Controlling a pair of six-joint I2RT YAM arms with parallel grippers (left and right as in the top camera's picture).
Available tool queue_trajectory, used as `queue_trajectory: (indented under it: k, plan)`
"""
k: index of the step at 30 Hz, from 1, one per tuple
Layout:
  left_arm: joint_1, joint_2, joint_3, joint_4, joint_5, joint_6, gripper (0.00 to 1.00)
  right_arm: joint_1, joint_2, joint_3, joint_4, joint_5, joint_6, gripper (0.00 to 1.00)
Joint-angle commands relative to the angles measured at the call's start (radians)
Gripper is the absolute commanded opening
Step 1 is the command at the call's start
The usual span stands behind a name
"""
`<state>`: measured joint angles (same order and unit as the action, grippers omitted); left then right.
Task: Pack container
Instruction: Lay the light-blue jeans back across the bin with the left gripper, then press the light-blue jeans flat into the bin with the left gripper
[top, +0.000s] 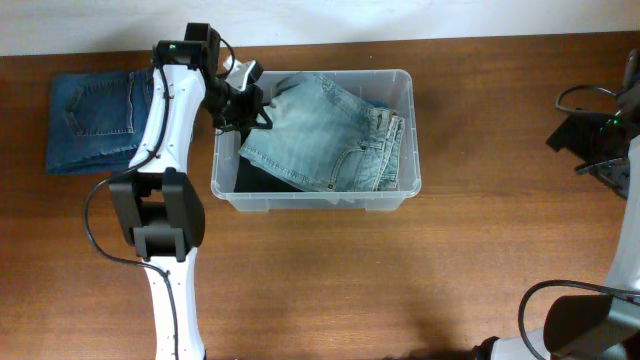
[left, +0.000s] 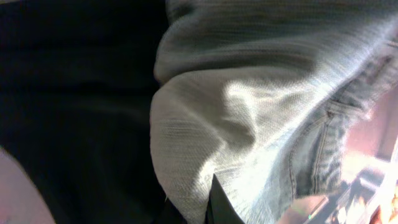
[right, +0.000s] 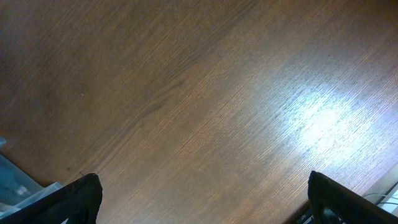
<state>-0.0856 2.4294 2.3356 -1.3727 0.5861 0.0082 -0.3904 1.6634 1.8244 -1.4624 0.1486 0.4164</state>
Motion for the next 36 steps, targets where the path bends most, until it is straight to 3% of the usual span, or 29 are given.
queue_trajectory:
  k: [1, 5, 8, 20, 25, 31, 32, 34, 36]
  plan:
    - [0.010, 0.008, 0.014, -0.024, -0.131, -0.186, 0.01, -0.003, -0.015, -0.003, 0.000, 0.002, 0.008, 0.99]
    - [0.010, 0.008, 0.014, -0.032, -0.142, -0.331, 0.01, -0.003, -0.015, -0.003, 0.000, 0.002, 0.008, 0.98]
    - [0.010, 0.007, 0.014, -0.039, -0.142, -0.364, 0.01, -0.003, -0.015, -0.003, 0.000, 0.002, 0.008, 0.99]
    - [-0.027, -0.003, 0.144, -0.201, -0.151, -0.311, 0.01, -0.003, -0.015, -0.003, 0.000, 0.002, 0.008, 0.98]
    - [-0.032, -0.003, 0.232, -0.308, -0.260, -0.310, 0.01, -0.003, -0.015, -0.003, 0.000, 0.002, 0.008, 0.99]
    - [-0.039, -0.003, 0.232, -0.315, -0.270, -0.310, 0.01, -0.003, -0.015, -0.003, 0.000, 0.002, 0.008, 0.98]
    - [-0.038, -0.003, 0.232, -0.315, -0.270, -0.309, 0.03, -0.003, -0.015, -0.003, 0.000, 0.001, 0.008, 0.98]
    - [-0.038, -0.003, 0.232, -0.312, -0.269, -0.309, 0.21, -0.003, -0.015, -0.003, 0.000, 0.001, 0.008, 0.98]
    - [-0.036, -0.003, 0.232, -0.307, -0.269, -0.307, 0.67, -0.003, -0.015, -0.003, 0.000, 0.002, 0.008, 0.98]
